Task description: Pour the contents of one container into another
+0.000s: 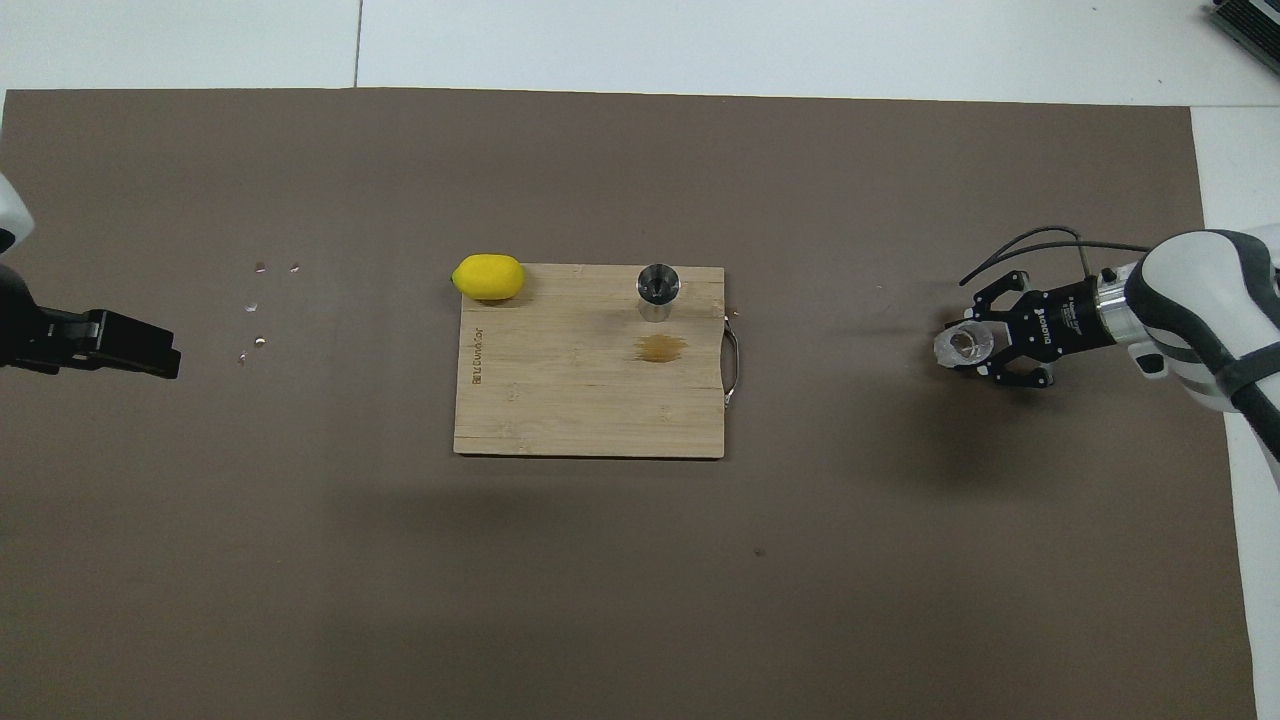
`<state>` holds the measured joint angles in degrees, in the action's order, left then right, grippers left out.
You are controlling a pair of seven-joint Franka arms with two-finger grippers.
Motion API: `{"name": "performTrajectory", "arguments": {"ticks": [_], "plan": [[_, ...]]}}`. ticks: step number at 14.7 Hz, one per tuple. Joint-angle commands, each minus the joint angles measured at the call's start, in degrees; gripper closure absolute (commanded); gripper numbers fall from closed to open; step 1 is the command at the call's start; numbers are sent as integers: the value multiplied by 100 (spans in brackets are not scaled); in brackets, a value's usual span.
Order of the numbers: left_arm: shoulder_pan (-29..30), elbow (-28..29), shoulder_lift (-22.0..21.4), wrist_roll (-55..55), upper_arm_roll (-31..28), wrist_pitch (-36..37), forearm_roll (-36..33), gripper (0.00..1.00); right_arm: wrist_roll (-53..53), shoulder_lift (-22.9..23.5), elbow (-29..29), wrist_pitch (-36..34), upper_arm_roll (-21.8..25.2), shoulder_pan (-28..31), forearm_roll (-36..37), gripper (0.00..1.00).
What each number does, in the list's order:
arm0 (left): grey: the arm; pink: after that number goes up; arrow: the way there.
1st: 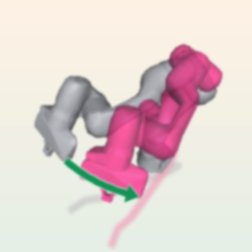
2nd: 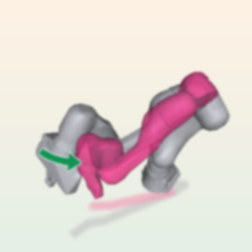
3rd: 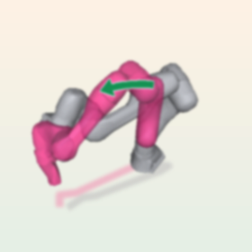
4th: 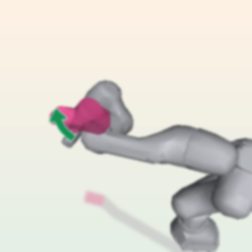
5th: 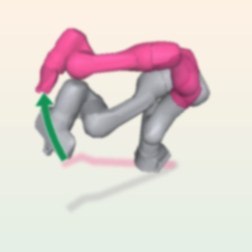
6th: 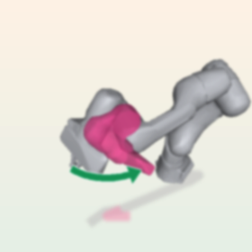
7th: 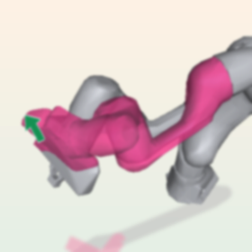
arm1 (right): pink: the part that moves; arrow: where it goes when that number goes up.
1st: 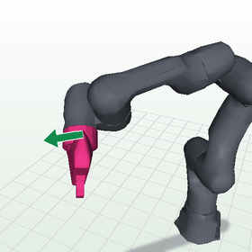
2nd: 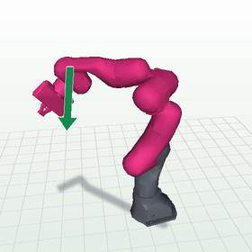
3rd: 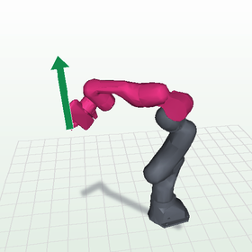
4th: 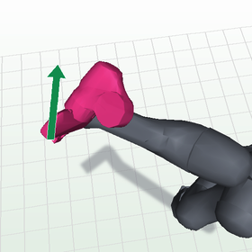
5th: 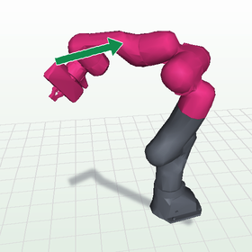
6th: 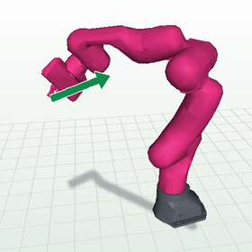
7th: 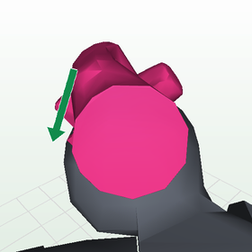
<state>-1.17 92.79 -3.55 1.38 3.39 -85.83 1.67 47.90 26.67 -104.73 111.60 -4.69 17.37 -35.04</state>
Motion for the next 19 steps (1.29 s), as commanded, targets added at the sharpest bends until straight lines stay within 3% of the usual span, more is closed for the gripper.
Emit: {"name": "performTrajectory", "arguments": {"ticks": [1,6,8,9,10,14,19], "plan": [[38,107,-94,73,21,-13,-52,0,-176,-180,-259,169,-59,-14,-178,100],[29,107,-94,73,21,-13,-52,0,-158,-180,-259,177,-50,-224,-284,100],[38,107,-94,73,21,-13,-52,0,-97,-197,-241,178,-50,-313,-284,51],[29,107,-94,73,21,-13,-52,0,-70,-215,-241,169,-50,-339,-266,14],[37,107,-94,73,21,-13,-52,0,-105,-276,-232,169,-41,-365,-197,0],[29,107,-94,73,21,-13,-52,0,-132,-662,-259,151,-32,-366,-109,0],[38,107,-94,73,21,-13,-52,0,-306,-1418,-224,-59,-41,-479,1102,0]]}}
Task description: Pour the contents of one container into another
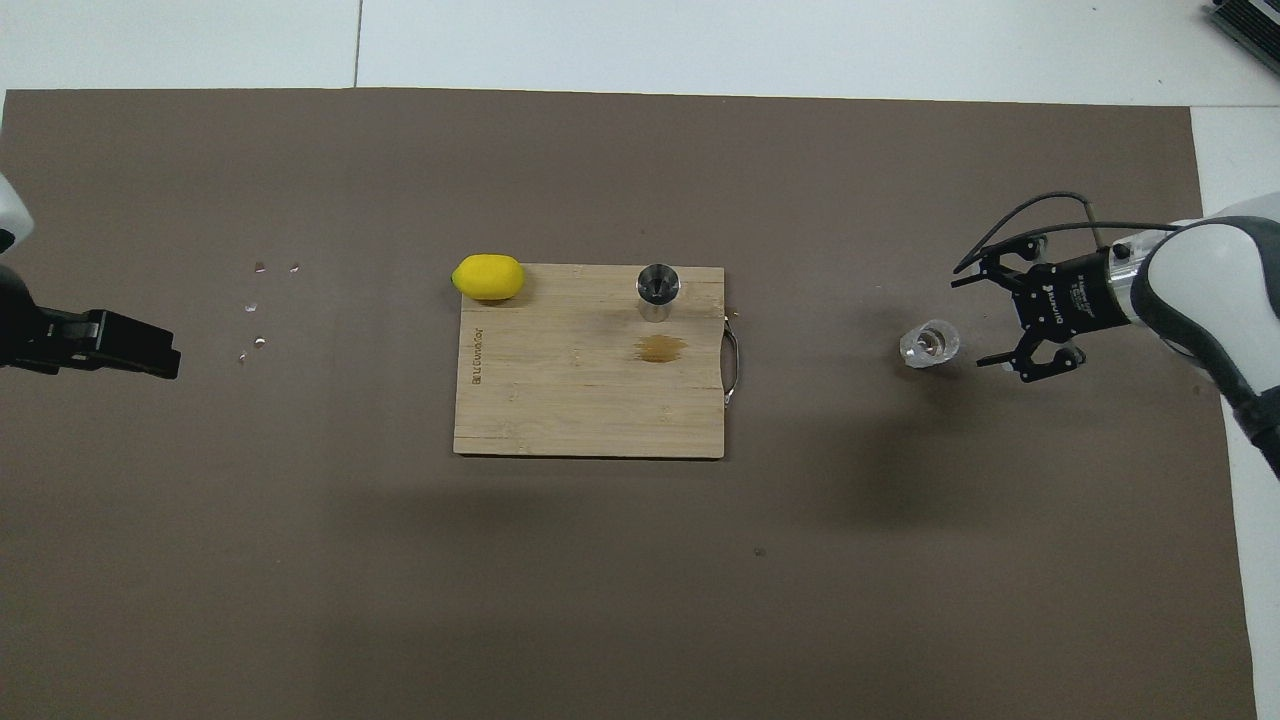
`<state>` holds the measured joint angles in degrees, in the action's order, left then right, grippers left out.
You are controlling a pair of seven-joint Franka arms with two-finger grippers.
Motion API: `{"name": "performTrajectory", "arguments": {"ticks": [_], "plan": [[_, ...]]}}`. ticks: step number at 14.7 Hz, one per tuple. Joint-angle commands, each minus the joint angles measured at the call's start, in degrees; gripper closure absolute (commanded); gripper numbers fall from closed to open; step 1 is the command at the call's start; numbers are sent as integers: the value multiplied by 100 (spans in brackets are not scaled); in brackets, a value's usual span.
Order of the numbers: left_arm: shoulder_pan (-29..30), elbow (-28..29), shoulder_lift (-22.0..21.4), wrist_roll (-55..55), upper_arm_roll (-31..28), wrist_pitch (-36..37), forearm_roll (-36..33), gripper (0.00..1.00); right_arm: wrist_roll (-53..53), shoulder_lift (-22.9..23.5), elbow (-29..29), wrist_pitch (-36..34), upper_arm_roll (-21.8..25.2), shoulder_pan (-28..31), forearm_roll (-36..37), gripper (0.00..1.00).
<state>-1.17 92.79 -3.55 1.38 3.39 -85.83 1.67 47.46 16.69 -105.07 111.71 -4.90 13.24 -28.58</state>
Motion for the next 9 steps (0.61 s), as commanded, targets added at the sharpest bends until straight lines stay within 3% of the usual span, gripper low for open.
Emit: {"name": "performTrajectory", "arguments": {"ticks": [1,7,9], "plan": [[29,107,-94,73,21,-13,-52,0,-411,-569,-198,-175,-20,-189,789,0],[38,107,-94,73,21,-4,-52,0,-1799,-1010,-189,-290,-20,-910,1213,0],[38,107,-94,73,21,-4,-52,0,-2239,-1062,-128,-291,-38,-1156,1957,0]]}}
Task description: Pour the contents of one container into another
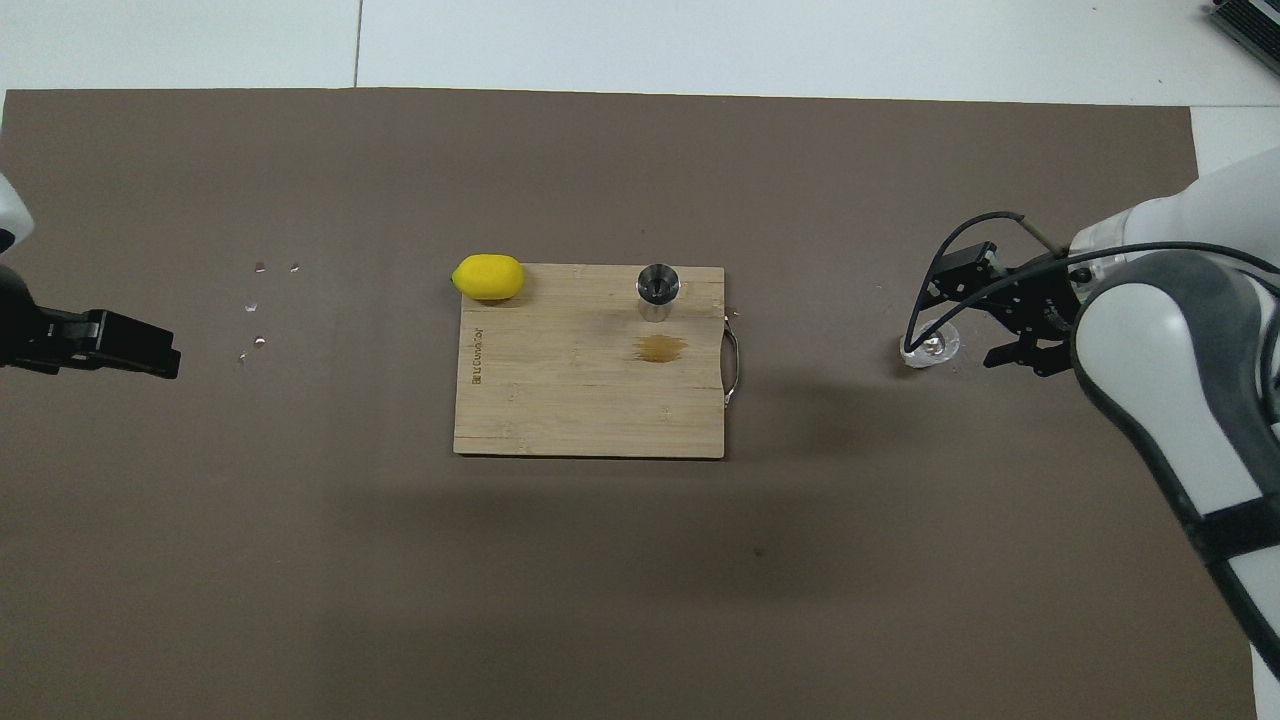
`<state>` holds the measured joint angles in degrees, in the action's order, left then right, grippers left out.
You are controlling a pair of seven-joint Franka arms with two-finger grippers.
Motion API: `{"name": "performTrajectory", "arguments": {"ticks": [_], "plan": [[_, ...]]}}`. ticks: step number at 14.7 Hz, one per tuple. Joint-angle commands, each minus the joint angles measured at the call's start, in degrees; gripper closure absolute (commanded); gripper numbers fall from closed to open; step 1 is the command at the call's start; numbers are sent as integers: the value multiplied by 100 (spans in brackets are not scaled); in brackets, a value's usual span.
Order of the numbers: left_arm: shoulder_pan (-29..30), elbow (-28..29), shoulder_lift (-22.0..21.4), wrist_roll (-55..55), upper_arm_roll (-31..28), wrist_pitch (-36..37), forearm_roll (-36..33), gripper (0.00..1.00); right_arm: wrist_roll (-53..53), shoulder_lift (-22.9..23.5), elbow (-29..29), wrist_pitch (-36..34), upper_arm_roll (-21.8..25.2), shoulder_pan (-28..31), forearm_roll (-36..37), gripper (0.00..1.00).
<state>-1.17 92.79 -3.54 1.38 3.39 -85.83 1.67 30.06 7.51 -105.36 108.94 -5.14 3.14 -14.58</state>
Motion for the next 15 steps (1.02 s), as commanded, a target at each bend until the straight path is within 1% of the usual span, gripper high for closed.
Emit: {"name": "performTrajectory", "arguments": {"ticks": [1,3,4,7,9,10,13,15], "plan": [[38,107,-94,73,21,-4,-52,0,-544,-162,-55,-22,-22,-286,927,0],[38,107,-94,73,21,-13,-52,0,-545,-276,15,-118,-22,-480,1325,0],[29,107,-94,73,21,-13,-52,0,-554,-329,94,-197,-31,-525,1379,0],[37,107,-94,73,21,-4,-52,0,-597,-618,393,-732,-31,-551,1405,0],[38,107,-94,73,21,-13,-52,0,-1043,-733,630,-996,-22,-499,1502,0],[38,107,-94,73,21,-13,-52,0,-1290,-742,787,-1154,-13,-481,1511,0],[29,107,-94,73,21,-4,-52,0,-1406,-725,1218,-1515,-4,-455,1634,0],[38,107,-94,73,21,-13,-52,0,-1764,-725,1439,-1805,48,-437,1634,0]]}}
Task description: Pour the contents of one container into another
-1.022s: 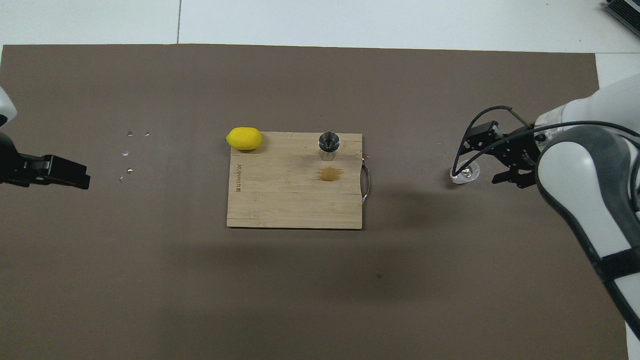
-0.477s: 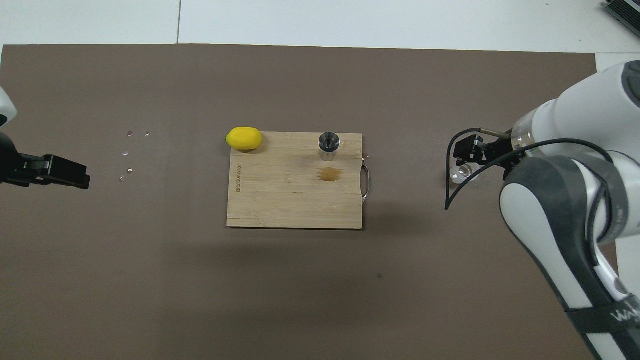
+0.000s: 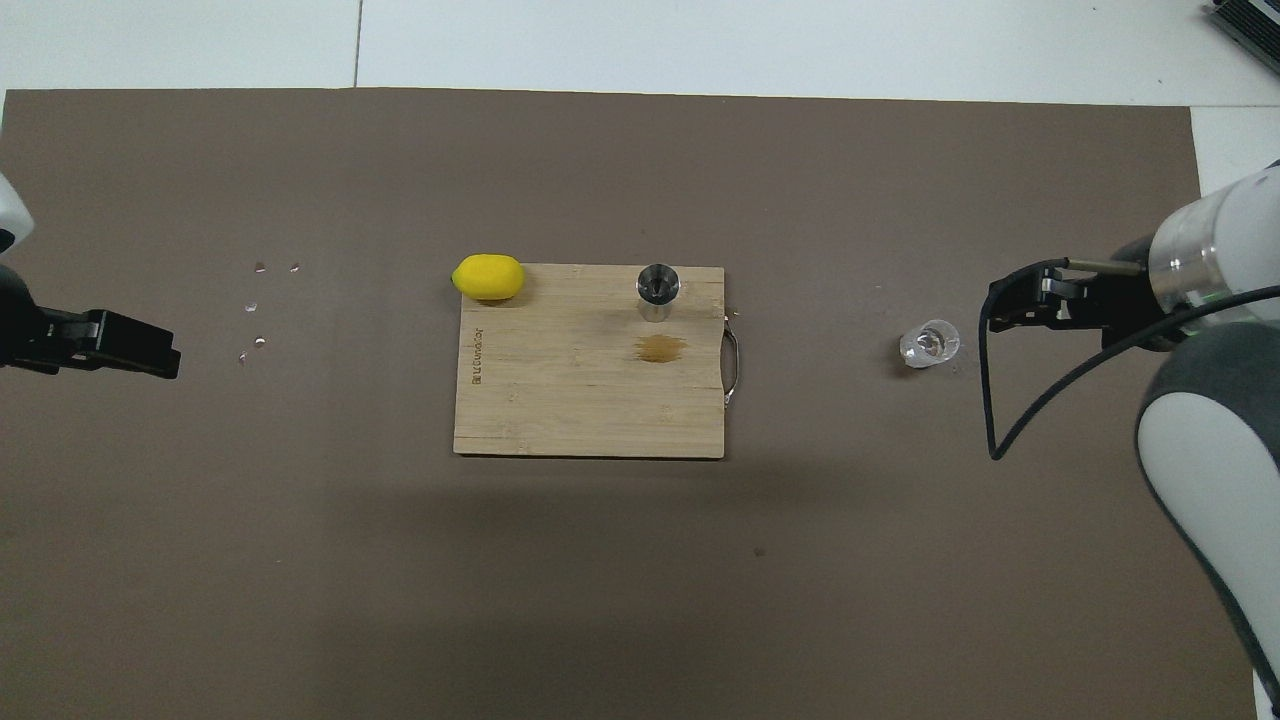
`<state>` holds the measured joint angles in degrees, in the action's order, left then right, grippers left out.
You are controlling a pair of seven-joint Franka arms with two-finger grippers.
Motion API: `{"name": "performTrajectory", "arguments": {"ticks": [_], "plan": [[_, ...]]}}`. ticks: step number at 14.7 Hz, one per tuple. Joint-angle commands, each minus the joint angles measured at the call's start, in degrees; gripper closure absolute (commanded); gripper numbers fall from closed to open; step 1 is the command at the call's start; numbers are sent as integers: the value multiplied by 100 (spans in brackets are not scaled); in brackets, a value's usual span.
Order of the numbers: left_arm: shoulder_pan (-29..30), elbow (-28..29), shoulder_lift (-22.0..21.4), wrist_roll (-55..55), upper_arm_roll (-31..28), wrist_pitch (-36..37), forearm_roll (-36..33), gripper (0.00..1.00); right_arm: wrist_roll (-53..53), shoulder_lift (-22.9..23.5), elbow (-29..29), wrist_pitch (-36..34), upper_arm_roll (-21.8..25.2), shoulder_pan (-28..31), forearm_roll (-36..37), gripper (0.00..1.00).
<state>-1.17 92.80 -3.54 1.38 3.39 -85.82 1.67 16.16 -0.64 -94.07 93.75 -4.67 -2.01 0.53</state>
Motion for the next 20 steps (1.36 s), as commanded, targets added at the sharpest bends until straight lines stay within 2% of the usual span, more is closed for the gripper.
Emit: {"name": "performTrajectory", "arguments": {"ticks": [1,7,12,20], "plan": [[38,107,-94,73,21,-5,-52,0,-594,91,407,-391,9,139,122,0],[29,107,-94,73,21,-4,-52,0,-1168,91,443,-595,-25,316,104,0],[29,107,-94,73,21,-4,-52,0,-272,91,416,-401,-43,262,61,0],[38,107,-94,73,21,-4,-52,0,-96,82,337,-340,-61,245,105,2]]}}
